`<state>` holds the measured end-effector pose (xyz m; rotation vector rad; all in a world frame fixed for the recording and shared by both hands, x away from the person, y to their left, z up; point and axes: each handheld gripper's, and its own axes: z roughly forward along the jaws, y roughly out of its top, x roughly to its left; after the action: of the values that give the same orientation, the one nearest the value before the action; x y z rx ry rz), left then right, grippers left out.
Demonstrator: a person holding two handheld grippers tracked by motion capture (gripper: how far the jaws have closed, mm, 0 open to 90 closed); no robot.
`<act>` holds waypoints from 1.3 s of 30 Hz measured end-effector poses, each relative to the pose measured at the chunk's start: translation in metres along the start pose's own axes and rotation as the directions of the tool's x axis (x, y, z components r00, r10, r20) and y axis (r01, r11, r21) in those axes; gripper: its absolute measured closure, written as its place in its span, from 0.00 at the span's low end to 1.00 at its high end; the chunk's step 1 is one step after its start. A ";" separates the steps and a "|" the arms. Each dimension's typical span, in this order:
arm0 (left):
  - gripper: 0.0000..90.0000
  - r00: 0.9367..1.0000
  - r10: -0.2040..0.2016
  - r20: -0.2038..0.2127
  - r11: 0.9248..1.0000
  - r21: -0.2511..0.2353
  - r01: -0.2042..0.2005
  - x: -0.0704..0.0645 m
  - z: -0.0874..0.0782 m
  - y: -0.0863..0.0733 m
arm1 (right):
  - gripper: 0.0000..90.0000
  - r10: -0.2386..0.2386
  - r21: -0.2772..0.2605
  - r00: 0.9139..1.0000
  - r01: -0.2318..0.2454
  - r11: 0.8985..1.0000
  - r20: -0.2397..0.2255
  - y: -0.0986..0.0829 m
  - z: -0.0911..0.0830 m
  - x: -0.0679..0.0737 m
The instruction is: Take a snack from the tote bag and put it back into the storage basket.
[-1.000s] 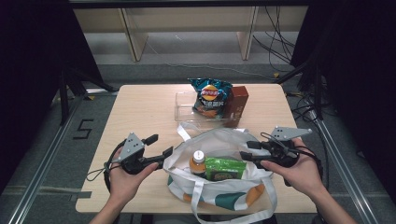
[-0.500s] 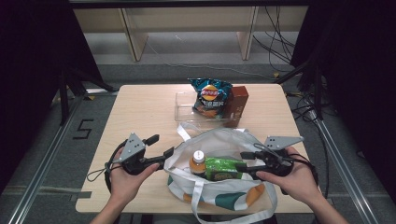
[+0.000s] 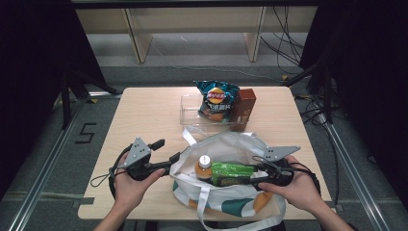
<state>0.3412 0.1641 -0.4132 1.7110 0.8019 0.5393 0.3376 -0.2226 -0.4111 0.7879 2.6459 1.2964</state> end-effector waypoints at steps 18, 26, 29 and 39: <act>0.32 1.000 -0.006 -0.001 1.000 0.003 0.006 0.001 0.001 -0.001 | 0.86 -0.116 -0.019 0.986 0.119 0.993 0.118 -0.002 -0.003 0.001; 0.32 1.000 -0.005 -0.003 1.000 0.002 0.005 0.002 0.001 -0.001 | 0.87 -0.123 -0.050 0.983 0.131 0.990 0.136 0.004 -0.011 0.001; 0.32 1.000 -0.005 -0.003 1.000 0.003 0.005 0.002 0.001 -0.001 | 0.87 -0.109 -0.069 0.983 0.120 0.990 0.147 0.005 -0.014 0.002; 0.32 1.000 -0.007 -0.004 1.000 0.000 0.007 0.001 0.000 -0.001 | 0.87 -0.094 -0.140 0.979 0.121 0.983 0.183 0.018 -0.033 -0.004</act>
<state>0.3422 0.1650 -0.4143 1.7075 0.8108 0.5382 0.3382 -0.2388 -0.3772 0.6920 2.3865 1.3149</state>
